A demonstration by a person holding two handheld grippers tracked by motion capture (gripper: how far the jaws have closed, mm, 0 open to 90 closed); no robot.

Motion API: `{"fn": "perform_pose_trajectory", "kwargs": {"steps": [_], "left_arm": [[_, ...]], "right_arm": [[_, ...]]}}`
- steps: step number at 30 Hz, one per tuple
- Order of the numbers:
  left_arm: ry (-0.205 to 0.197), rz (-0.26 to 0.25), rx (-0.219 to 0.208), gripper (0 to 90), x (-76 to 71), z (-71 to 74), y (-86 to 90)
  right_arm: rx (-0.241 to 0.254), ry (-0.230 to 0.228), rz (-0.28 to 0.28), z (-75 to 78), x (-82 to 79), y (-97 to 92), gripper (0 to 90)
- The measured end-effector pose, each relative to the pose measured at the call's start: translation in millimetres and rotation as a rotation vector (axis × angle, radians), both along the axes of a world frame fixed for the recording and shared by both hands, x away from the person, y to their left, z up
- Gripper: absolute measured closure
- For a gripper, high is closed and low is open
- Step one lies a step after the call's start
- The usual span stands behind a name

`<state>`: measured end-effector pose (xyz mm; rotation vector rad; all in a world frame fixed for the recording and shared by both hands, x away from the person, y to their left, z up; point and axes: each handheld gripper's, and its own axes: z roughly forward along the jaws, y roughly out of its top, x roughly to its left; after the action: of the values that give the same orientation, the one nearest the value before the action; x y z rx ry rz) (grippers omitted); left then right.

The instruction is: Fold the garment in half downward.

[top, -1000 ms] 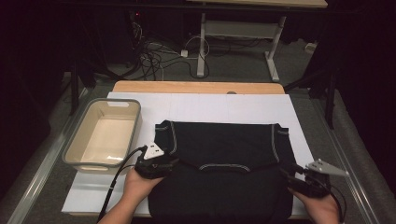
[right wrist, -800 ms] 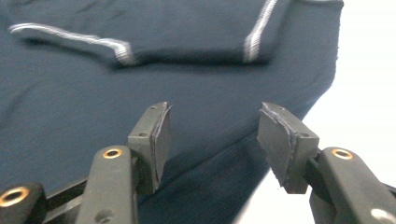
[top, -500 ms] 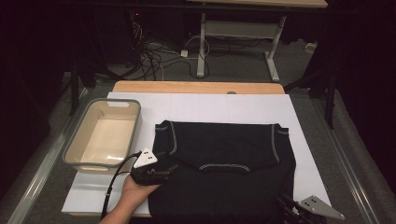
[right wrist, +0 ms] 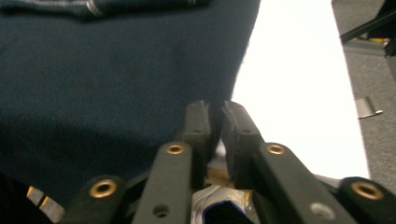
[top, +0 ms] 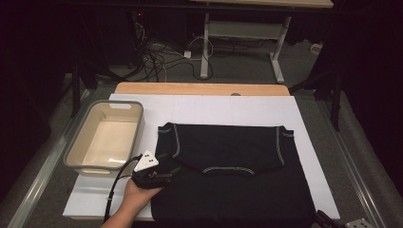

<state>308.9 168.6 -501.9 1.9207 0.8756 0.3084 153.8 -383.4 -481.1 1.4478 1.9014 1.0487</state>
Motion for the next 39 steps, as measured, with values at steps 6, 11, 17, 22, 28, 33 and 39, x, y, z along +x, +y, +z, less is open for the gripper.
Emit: {"fn": "perform_pose_trajectory", "kwargs": {"steps": [6, 11, 17, 22, 28, 33, 39], "left_arm": [[0.003, 0.008, 0.008, 26.7, 0.0, 0.0, -0.9], [-0.003, 0.024, 0.021, 26.7, -0.7, -0.1, -1.9], [-0.023, 0.045, 0.107, 26.9, -3.1, 0.0, -10.8], [0.054, 0.072, 0.072, 27.0, 7.5, 1.7, -7.9], [0.067, 0.092, 0.051, 27.3, 32.7, 6.5, -19.9], [0.167, 0.121, 0.043, 39.2, 43.1, -1.4, -20.1], [0.178, 0.151, 0.080, 50.3, 42.8, -1.7, -23.1]], "right_arm": [[0.024, -0.030, 0.025, 6.2, 8.5, 5.3, 68.6], [0.017, -0.052, 0.082, 15.5, 34.3, 22.0, 64.3], [0.003, -0.079, 0.131, 25.8, 76.3, 41.8, 64.2], [0.006, -0.075, 0.167, 25.9, 115.1, 57.8, 63.8], [-0.042, -0.015, 0.143, 19.3, 159.5, 67.6, 55.3], [-0.059, 0.062, 0.104, 6.6, 171.3, 60.7, 52.2], [-0.085, 0.111, 0.109, 1.5, 176.2, 63.7, 59.7]]}}
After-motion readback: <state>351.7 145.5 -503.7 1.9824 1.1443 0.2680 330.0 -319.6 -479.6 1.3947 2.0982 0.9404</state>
